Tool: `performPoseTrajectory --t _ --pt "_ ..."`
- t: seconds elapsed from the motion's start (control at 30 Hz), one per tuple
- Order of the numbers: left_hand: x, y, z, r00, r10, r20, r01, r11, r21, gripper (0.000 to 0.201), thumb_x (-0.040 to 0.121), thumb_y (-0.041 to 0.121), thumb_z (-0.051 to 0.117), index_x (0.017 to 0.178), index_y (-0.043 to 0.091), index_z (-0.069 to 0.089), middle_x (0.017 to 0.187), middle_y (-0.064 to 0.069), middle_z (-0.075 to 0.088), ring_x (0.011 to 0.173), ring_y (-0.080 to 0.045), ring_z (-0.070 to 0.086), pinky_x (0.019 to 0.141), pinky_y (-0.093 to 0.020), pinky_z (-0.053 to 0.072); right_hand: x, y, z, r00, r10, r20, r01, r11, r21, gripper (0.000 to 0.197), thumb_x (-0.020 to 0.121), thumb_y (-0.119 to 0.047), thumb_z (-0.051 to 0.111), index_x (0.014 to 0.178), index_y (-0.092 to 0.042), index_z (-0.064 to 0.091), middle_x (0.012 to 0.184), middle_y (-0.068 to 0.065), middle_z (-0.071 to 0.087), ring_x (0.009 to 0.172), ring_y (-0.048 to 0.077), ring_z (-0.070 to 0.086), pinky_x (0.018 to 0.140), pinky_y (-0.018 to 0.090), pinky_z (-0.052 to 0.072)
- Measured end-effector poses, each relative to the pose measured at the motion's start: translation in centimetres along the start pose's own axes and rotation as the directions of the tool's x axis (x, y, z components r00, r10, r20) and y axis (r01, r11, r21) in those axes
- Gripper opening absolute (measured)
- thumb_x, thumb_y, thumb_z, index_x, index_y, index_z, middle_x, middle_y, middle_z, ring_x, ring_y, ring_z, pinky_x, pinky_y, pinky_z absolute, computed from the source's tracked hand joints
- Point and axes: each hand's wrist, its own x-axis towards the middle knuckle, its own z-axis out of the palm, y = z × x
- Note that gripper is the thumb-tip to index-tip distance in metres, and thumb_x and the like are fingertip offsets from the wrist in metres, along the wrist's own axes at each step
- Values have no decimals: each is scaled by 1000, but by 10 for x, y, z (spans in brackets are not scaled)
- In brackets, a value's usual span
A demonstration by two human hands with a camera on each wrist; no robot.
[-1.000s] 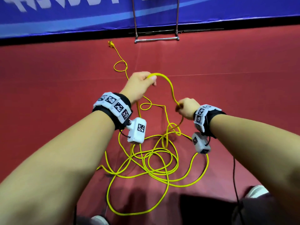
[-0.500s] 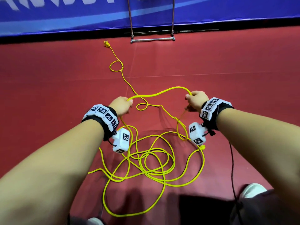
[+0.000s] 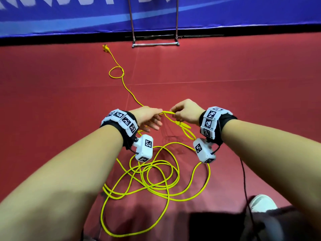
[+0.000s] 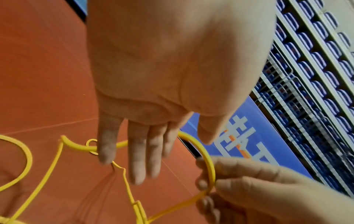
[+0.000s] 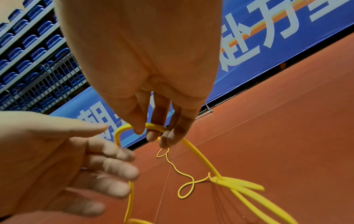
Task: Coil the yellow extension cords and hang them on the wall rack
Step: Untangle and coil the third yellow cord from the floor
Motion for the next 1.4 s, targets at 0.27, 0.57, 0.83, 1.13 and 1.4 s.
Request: performPoseTrajectory --t 0.27,0.57,0.83,1.13,1.4 --pt "-3 19 18 999 25 45 -10 951 -308 32 102 37 48 106 6 55 93 -11 64 80 -26 68 63 -35 58 -13 -14 0 991 -96 93 83 988 133 30 68 11 49 92 7 66 72 20 54 68 21 51 68 46 49" --pt "-3 39 15 949 81 -306 -248 790 -561 13 105 16 39 107 3 42 85 -11 64 62 -29 68 60 -35 59 -1 -2 5 982 126 -137 -90 966 242 44 82 5 57 124 -6 49 77 11 58 68 28 61 66 42 54" --pt "-22 66 -12 930 156 -333 -363 532 -765 17 105 14 38 88 9 42 83 -16 63 52 -31 68 46 -30 56 -8 46 16 940 322 115 -306 942 -139 56 89 -31 71 138 -14 49 109 7 59 85 22 57 60 24 45" --pt "-28 51 -41 912 67 -405 -376 535 -757 20 99 12 35 80 12 40 78 -12 60 43 -25 64 39 -19 45 -2 47 16 923 381 54 -367 831 417 14 104 -23 44 108 -17 56 82 11 62 56 26 62 53 28 50" --pt "-3 -31 -62 862 -259 -435 -77 782 -619 25 101 5 24 118 2 42 73 -9 66 46 -25 64 35 -26 50 2 28 -12 925 380 -1 -288 703 650 16 98 -16 51 84 -12 57 75 13 57 58 23 65 57 29 51"
